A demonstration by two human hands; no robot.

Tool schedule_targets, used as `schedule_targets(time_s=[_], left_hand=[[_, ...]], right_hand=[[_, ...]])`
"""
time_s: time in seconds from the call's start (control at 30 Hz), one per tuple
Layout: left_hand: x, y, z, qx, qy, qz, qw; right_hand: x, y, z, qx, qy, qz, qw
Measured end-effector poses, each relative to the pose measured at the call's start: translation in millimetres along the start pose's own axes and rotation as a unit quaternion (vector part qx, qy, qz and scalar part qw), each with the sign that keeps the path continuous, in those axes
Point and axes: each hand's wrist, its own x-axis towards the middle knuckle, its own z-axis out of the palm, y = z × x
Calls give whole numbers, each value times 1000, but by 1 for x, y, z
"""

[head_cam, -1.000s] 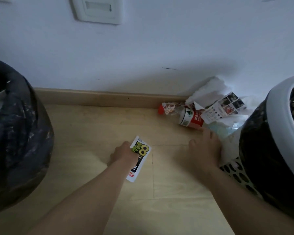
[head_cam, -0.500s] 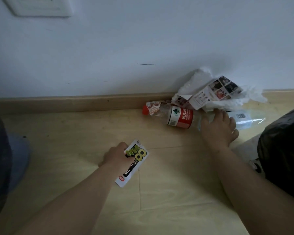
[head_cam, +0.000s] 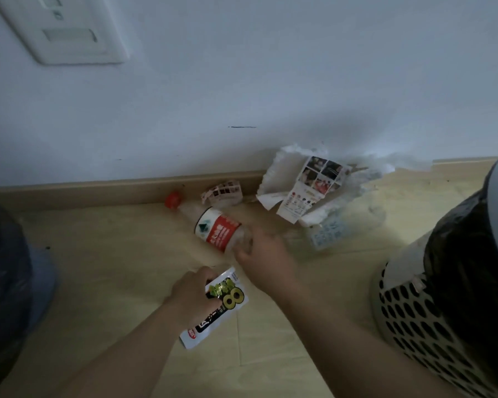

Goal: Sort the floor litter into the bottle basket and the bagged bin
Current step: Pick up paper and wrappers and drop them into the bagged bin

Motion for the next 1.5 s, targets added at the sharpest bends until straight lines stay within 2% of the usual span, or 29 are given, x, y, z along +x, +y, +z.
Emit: schedule_targets(time_s=[0.1, 0.17, 0.2, 0.27, 0.3, 0.33, 0.37, 0.43, 0.47, 0.6, 0.73, 0.87, 0.97, 1.1, 1.2, 1.33, 1.5], left_hand=[[-10, -8, 5, 9, 8, 1, 1000], [-14, -12, 6, 1, 7, 2, 1000], [-15, -13, 6, -2, 7, 3, 1000], [-19, -14, 8, -4, 10, 4, 1000], [-21, -14, 9, -3, 9, 3, 1000], [-24, -15, 9, -2, 8, 0, 1000], [-25, -15, 10, -1, 7, -1, 1000], [-29, -17, 11, -4, 1, 0, 1000], [-31, -18, 11, -4, -3, 1, 1000], [-33, -22, 8, -10, -20, 10, 1000], [-38, -25, 7, -25, -24, 5, 999], [-48, -30, 7, -38, -9, -7, 999], [-56, -40, 3, -39, -16, -14, 999], [-68, -54, -15, -64, -10, -62, 996], [-76, -59, -26, -98, 28, -103, 989], [-78, -53, -33, -146, 64, -100, 982], [-81, -35, -31, -191, 48, -121, 973]], right_hand=[[-13, -20, 4, 25, -9, -56, 998], [-20, -26, 1, 46, 26, -101, 993], [-21, -27, -3, 46, 93, -152, 983], [-18, -24, -16, 8, 286, -237, 928], [-14, -21, -25, -31, 362, -226, 904], [-9, -17, -35, -74, 379, -171, 906], [-2, -8, -45, -101, 340, -78, 932], [7, 10, -58, -97, 169, 101, 976], [8, 19, -57, -92, 107, 134, 981], [-14, 24, -11, -157, -46, 56, 985], [-41, 1, 33, -183, -116, -14, 976], [-49, -12, 40, -122, -127, -77, 981], [-52, -10, 30, -62, -113, -73, 989], [-55, 11, 19, -100, -96, -29, 990], [-60, 30, 11, -106, -63, 0, 992], [-64, 48, 0, -117, -12, 35, 992], [-73, 49, -3, -111, -21, 26, 993]])
